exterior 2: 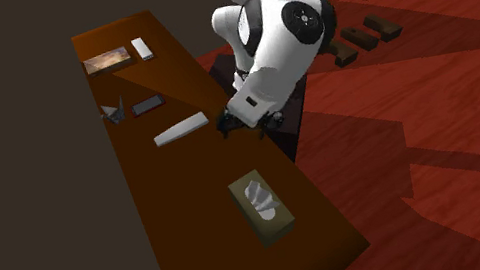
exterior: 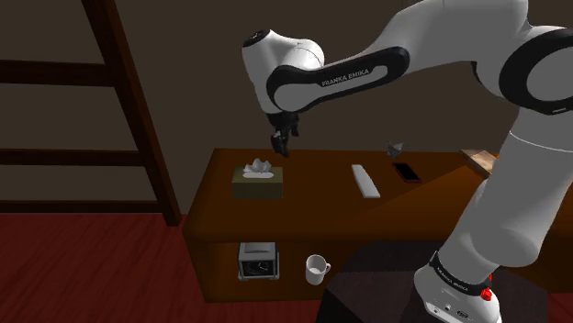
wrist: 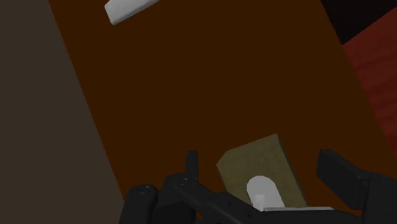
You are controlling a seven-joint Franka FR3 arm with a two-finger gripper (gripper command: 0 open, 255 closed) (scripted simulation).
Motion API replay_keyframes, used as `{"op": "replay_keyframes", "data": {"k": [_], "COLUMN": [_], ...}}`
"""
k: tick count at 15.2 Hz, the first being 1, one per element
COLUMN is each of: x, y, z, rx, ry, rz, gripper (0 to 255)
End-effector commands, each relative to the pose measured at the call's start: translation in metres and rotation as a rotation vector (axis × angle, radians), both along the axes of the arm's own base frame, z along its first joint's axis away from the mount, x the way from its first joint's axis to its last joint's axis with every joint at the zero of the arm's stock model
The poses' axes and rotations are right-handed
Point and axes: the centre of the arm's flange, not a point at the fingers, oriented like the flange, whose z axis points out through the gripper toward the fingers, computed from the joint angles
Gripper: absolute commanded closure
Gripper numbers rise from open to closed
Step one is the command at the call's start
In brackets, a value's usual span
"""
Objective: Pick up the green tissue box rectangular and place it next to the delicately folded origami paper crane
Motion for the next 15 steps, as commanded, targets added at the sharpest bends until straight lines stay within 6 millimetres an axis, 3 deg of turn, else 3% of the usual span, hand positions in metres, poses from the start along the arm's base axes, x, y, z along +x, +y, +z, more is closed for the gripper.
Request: {"op": "replay_keyframes", "data": {"k": [1,8,15], "x": [0.018,0.069,0.071], "y": [0.018,0.082,0.066], "z": [-0.019,-0.086,-0.114], "rx": [-0.045,-0.197,-0.200], "ry": [0.006,0.030,0.030], "rz": [0.042,0.186,0.189], "gripper": [0,0,0]}}
